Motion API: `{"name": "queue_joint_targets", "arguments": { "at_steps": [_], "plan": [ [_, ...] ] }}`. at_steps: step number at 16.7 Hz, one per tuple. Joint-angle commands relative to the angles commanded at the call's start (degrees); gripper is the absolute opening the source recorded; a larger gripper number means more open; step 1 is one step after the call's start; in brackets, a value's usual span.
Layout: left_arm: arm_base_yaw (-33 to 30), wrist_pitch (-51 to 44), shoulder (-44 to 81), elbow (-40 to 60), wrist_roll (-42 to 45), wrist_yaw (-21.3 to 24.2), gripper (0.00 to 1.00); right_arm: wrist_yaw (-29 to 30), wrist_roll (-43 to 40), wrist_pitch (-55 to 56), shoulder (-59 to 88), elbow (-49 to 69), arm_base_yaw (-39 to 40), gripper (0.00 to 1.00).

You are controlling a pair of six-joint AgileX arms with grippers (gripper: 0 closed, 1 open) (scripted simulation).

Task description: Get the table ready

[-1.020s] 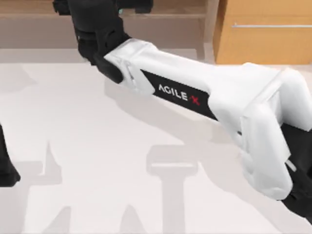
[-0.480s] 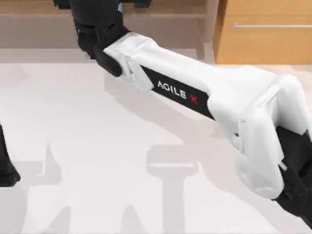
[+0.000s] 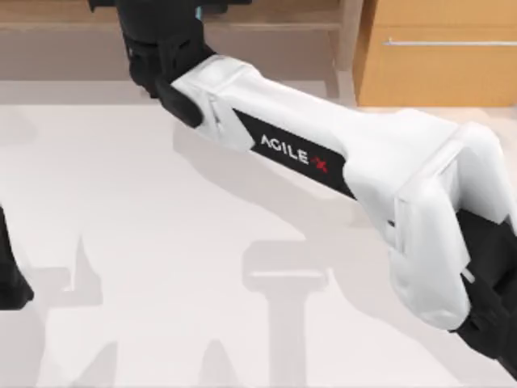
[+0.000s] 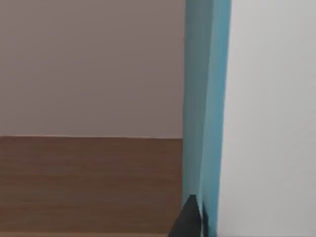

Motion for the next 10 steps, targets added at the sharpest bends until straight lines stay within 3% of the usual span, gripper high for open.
{"name": "queue_joint_targets", "arguments": {
  "at_steps": [4,10],
  "plan": [
    [0.0,0.0,0.0,0.0,0.0,0.0,1.00,0.0,0.0,0.0,0.0,0.0,0.0,0.02],
    [0.0,0.0,0.0,0.0,0.0,0.0,1.00,0.0,0.0,0.0,0.0,0.0,0.0,0.00]
  ]
}}
